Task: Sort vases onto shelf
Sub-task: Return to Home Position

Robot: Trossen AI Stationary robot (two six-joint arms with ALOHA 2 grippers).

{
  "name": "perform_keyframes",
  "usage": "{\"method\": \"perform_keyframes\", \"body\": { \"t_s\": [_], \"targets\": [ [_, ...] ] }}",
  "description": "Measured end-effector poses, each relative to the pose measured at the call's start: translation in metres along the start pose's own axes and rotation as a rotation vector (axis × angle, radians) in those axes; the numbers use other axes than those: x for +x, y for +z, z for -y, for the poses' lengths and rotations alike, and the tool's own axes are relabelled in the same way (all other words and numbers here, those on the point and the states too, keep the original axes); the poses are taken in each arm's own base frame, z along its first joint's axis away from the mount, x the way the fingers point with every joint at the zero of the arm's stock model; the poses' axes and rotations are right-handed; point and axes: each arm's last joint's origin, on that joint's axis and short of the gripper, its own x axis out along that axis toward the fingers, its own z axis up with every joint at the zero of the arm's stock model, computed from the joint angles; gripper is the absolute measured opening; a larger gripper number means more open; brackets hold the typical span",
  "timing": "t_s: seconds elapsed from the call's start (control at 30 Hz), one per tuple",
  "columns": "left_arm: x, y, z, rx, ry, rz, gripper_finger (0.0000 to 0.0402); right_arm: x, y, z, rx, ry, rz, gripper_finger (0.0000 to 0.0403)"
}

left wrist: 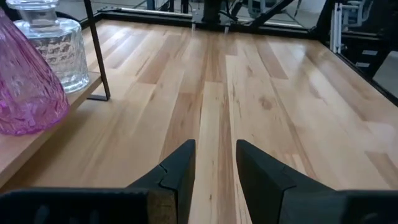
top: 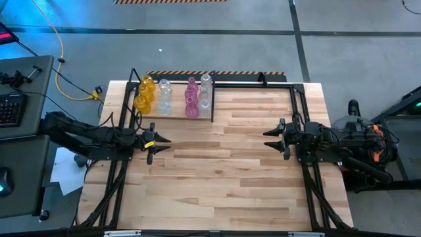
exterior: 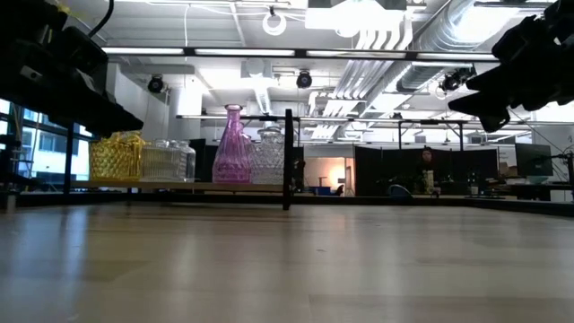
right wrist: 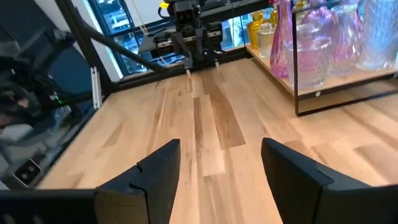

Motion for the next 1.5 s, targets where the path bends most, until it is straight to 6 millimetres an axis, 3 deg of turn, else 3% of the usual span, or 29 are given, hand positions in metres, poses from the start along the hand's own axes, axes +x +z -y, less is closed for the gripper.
{"method": "perform_keyframes", "body": {
  "t_s": [0.53, 0.77, 1.13, 1.5],
  "targets": [
    [-0.001, 0.002, 0.0, -0.011, -0.004, 0.023, 0.0106, 0.0, 0.0, 0.0, 0.037, 0.001, -0.001, 0.0209],
    [-0.009, 0.012, -0.009, -0.057, 0.043, 0.148, 0.0106, 0.005, -0.003, 0.001, 0.036, 0.032, 0.111, 0.0209],
    [-0.027, 0.033, -0.019, -0.121, 0.109, 0.431, 0.0106, 0.005, -0.003, 0.001, 0.036, 0.029, 0.106, 0.0209],
    [-0.027, 0.031, -0.029, -0.126, 0.209, 0.414, 0.0106, 0.005, -0.003, 0.001, 0.036, 0.028, 0.103, 0.0209]
  ]
}}
